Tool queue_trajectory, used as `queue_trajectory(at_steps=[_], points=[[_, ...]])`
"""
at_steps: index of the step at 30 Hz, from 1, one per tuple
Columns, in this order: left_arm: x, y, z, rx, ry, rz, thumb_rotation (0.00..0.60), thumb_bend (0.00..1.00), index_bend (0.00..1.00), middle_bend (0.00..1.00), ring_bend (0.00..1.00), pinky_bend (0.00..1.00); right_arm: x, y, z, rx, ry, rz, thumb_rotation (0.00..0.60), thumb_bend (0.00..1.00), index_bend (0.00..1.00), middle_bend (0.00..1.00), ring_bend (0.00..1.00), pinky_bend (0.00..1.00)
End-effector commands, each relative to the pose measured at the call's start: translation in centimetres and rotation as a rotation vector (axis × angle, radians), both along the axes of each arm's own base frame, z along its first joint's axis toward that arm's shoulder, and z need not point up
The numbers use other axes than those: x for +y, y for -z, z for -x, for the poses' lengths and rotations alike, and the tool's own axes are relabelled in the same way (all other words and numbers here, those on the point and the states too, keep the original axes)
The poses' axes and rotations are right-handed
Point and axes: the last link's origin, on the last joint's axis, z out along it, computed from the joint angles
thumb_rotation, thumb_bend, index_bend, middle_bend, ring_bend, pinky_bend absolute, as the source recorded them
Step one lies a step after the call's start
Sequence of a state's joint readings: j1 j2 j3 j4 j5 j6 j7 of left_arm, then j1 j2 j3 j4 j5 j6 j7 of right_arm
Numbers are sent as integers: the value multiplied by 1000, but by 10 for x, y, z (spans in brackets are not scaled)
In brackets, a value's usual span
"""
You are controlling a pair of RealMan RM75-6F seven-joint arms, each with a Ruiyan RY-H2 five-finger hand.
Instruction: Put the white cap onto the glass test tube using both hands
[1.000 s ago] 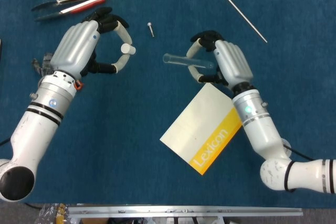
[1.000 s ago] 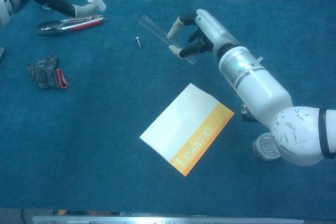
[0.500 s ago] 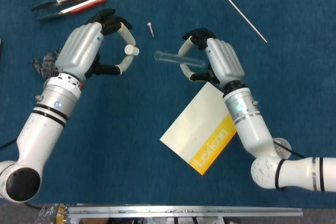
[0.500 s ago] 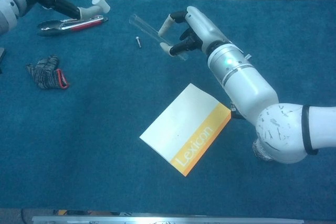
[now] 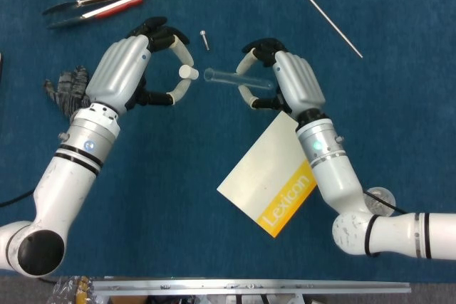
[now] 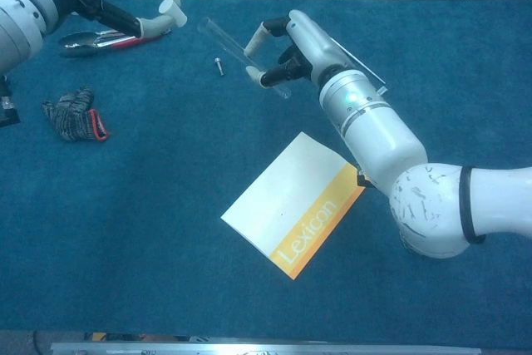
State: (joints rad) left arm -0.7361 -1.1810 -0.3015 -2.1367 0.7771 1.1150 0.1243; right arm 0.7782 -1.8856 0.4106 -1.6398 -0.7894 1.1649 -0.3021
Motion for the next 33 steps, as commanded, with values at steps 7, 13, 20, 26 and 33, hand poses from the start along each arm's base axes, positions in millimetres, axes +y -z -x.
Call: queue_trajectory(at_steps=[7,13,20,26,33], points=[[3,3,-2,-11,-13,-11,595,392,556,289,90,95,2,2,-5,-10,-4,-4,600,407,667,304,149,319],[5,3,-1,-23,-26,-17,594,393,556,289,90,95,2,3,-7,-12,-3,-4,600,407,667,303,149,319],[5,2,0,-37,-37,-24,595,392,556,289,90,95,1,3,-6,-13,2,3,600,407,667,304,149,319],[4,2,-1,-52,-37,-24,595,392,556,289,90,95,0,4,-6,-22,8,1,600,406,667,304,149,319],[3,4,-2,-64,-40,-22,596,393,553,289,90,95,-2,3,-8,-33,13,5,600,406,667,303,149,319]])
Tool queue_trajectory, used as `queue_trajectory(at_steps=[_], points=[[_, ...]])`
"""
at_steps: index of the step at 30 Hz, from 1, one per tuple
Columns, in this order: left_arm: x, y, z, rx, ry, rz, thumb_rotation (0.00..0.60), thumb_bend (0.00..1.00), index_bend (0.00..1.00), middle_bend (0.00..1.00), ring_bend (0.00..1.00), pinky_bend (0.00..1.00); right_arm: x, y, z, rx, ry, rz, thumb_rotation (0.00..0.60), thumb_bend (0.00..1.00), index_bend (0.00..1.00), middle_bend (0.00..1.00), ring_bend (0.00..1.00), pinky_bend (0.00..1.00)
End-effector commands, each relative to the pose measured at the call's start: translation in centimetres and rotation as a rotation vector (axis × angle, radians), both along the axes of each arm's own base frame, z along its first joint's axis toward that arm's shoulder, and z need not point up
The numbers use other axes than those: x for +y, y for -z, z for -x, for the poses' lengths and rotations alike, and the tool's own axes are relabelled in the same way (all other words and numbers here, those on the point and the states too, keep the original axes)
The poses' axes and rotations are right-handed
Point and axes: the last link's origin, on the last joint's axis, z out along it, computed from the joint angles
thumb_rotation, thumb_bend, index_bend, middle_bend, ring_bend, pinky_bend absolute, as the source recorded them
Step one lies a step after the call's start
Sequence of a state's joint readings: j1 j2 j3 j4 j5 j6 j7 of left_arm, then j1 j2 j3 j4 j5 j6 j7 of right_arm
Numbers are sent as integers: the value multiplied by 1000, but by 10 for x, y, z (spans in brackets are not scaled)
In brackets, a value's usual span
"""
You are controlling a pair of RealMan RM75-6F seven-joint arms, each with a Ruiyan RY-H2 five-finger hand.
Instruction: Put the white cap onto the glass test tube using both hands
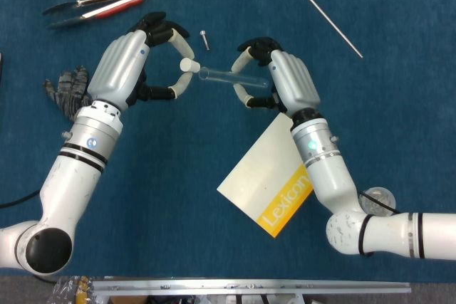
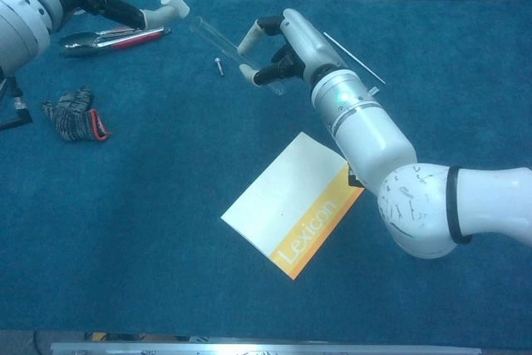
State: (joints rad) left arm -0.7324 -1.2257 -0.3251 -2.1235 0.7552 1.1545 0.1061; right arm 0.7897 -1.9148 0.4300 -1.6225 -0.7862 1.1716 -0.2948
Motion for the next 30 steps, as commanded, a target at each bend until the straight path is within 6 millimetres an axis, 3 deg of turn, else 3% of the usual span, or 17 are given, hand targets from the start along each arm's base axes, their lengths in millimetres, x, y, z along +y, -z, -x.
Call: queue_trajectory(at_steps=[1,30], points=[[0,0,0,-6,-3,0,597,393,552,289,90,95,-1,-1,0,-7,4,2,600,406,667,303,149,319],[0,4,-1,-87,-30,-3,596,393,542,290,91,95,-1,0,-5,-48,15,-9,600,406,667,304,149,319]])
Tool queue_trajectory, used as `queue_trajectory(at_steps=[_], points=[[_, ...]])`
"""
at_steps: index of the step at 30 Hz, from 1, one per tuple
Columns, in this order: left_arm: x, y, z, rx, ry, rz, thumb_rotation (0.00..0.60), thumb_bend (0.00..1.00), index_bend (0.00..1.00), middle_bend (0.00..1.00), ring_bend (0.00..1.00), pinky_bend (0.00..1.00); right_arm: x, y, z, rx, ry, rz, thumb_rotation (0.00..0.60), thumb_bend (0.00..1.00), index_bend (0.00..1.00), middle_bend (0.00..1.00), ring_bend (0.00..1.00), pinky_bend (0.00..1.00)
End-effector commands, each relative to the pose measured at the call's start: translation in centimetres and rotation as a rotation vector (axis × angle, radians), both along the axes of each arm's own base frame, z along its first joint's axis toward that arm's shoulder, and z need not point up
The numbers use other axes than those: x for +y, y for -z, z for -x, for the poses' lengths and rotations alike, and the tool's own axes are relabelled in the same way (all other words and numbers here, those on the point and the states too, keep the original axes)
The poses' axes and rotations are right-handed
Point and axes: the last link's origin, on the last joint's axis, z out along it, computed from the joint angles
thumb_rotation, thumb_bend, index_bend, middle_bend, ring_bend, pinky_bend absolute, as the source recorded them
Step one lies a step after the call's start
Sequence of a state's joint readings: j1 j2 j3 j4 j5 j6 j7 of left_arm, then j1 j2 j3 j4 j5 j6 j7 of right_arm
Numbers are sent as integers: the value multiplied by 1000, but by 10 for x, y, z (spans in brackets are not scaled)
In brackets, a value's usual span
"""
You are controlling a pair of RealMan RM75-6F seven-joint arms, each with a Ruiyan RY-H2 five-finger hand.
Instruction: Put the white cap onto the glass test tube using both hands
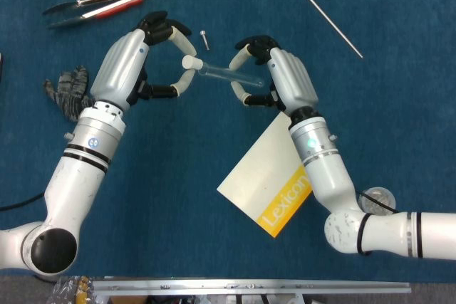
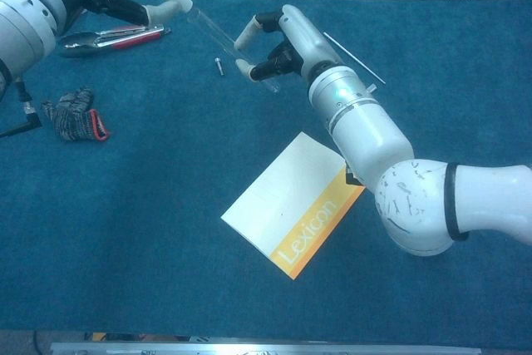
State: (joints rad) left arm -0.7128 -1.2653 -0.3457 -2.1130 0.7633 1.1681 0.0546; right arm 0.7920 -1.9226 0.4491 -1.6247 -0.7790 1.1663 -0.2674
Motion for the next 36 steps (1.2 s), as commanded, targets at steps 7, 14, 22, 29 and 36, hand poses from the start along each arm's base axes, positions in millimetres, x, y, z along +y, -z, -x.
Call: queue_trajectory(at_steps=[7,14,22,29,36], points=[[-1,0,1,-14,-6,1,598,393,539,290,91,95,0,-1,-1,-4,1,1,600,406,667,303,149,319],[-2,1,1,-21,-8,4,594,393,536,290,91,95,0,-1,-2,-7,3,0,600,406,667,304,149,319],[-1,3,2,-34,-15,5,594,393,532,290,91,95,0,-1,-4,-9,0,-2,600,406,667,304,149,319],[-1,4,2,-42,-19,6,597,393,532,290,91,95,0,-1,-5,-16,-1,-3,600,407,667,304,149,319],[-1,5,2,-47,-20,11,597,393,532,290,91,95,0,-2,-7,-20,1,1,600,406,667,304,149,319]])
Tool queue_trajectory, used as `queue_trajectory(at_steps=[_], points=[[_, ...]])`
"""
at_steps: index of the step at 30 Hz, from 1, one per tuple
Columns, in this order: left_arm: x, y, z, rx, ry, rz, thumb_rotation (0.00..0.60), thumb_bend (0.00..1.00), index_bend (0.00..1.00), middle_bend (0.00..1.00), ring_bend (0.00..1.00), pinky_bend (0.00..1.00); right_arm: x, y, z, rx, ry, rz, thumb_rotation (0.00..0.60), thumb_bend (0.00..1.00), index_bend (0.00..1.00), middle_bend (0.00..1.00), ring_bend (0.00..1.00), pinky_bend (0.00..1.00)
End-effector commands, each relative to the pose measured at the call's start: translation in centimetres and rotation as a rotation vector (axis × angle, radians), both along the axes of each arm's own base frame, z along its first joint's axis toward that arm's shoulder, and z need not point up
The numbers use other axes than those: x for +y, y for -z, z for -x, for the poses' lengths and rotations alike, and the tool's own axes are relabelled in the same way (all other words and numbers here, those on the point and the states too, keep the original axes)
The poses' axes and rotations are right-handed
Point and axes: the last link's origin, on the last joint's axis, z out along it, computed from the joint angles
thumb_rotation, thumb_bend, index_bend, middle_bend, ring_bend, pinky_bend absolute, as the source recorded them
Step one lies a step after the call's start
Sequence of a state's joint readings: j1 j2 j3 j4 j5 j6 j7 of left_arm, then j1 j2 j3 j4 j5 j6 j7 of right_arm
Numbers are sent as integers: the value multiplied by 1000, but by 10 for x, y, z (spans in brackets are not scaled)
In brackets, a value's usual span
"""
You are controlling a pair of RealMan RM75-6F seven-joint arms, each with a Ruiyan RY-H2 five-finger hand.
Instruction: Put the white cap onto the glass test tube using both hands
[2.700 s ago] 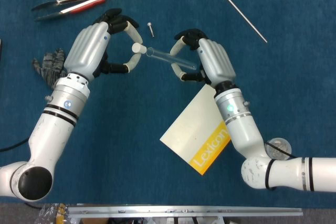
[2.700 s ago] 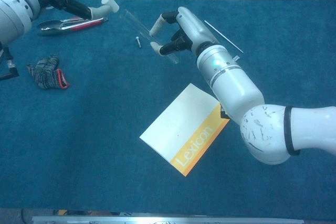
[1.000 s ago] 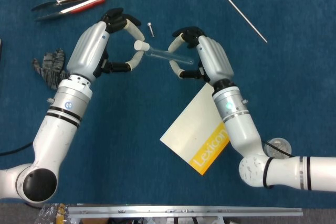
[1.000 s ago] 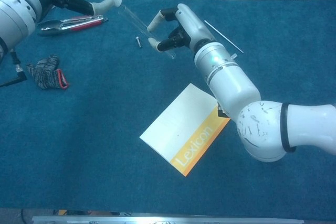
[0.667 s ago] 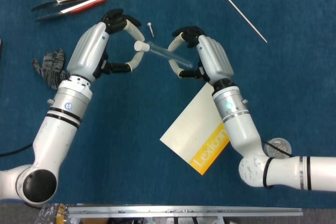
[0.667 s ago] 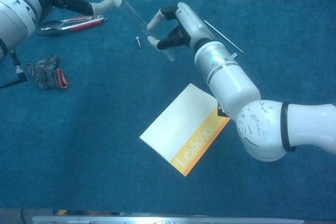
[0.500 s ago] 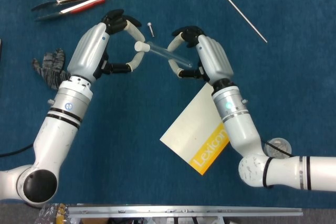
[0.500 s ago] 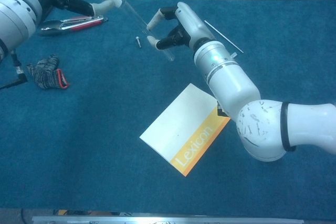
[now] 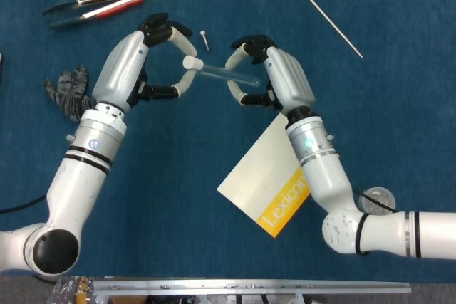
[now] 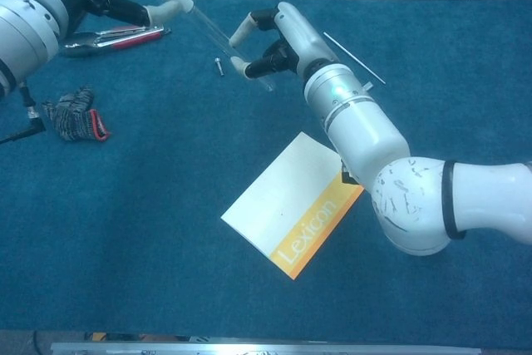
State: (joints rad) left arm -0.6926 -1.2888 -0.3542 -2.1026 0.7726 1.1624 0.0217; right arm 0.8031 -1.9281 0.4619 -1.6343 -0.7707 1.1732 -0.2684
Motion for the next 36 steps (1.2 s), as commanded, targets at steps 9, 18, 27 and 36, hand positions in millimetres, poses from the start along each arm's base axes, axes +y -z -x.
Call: queue_trajectory(at_steps=[9,18,27,36], points=[[0,0,0,-1,-2,1,594,393,532,290,91,94,-1,0,1,-1,6,0,600,406,667,303,149,319],[0,-2,2,2,-5,0,596,394,532,290,91,95,0,2,1,3,4,-5,600,405,667,304,149,319],[-1,1,2,-3,-3,9,596,394,532,290,91,95,0,2,-1,-2,2,-4,600,405,667,303,149,319],[0,1,3,-2,-5,7,597,394,532,290,91,95,-1,2,0,-1,5,-2,600,405,667,304,149,319]])
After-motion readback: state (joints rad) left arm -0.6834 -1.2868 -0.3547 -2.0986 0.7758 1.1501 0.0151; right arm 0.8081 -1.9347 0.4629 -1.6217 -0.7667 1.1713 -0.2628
